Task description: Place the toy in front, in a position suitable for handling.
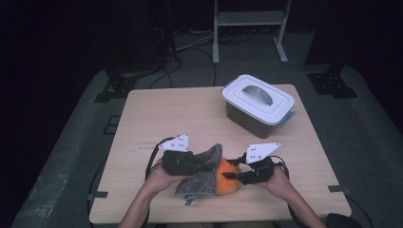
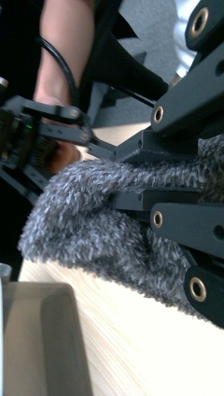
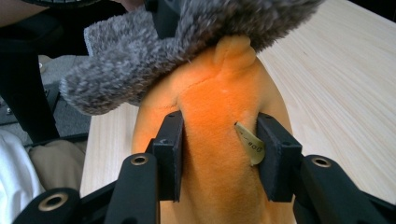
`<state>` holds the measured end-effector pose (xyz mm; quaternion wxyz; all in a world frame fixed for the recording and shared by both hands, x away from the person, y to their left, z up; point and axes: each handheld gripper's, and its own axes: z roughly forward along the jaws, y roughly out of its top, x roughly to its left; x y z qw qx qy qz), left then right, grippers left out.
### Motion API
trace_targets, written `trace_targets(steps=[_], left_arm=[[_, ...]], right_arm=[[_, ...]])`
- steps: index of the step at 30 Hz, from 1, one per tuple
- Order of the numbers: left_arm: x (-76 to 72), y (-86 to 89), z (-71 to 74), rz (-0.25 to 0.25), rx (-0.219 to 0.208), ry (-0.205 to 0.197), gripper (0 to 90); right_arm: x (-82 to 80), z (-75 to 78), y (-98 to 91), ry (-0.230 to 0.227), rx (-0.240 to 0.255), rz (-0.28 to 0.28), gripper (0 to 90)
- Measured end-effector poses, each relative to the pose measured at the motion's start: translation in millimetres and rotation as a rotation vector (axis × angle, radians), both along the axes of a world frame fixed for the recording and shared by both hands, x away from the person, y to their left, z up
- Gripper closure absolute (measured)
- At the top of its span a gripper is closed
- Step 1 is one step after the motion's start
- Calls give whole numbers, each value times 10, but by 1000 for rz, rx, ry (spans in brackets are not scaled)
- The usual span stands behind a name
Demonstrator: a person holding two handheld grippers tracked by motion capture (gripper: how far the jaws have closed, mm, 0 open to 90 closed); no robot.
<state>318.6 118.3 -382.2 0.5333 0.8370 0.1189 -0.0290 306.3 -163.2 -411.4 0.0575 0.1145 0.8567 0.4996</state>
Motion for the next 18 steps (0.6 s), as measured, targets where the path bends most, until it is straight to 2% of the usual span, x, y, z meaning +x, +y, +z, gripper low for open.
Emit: trace_targets(steps=[1, 6, 8, 10, 14, 16, 17, 18], left_arm=[[5, 13, -50, 5, 13, -5, 795], [-15, 60, -113, 17, 27, -11, 795], [-11, 80, -138, 22, 21, -5, 795], [-10, 86, -138, 13, -1, -6, 795], [-27, 10, 15, 8, -51, -57, 795], [-28, -38, 62, 14, -27, -88, 794], [-24, -62, 58, 17, -3, -97, 794], [-12, -75, 23, 17, 2, -95, 794]], right_arm=[[5, -5, -14, 3, -6, 0, 558], [12, -5, -85, -6, -31, 6, 557], [23, -16, -116, 0, -27, 4, 557], [25, -23, -126, 4, -23, 7, 558], [13, -29, -102, 3, -12, 12, 552], [-16, -32, -52, -8, -15, 23, 550], [-24, -28, -36, -19, -23, 28, 551], [-17, -18, -45, -27, -39, 29, 551]])
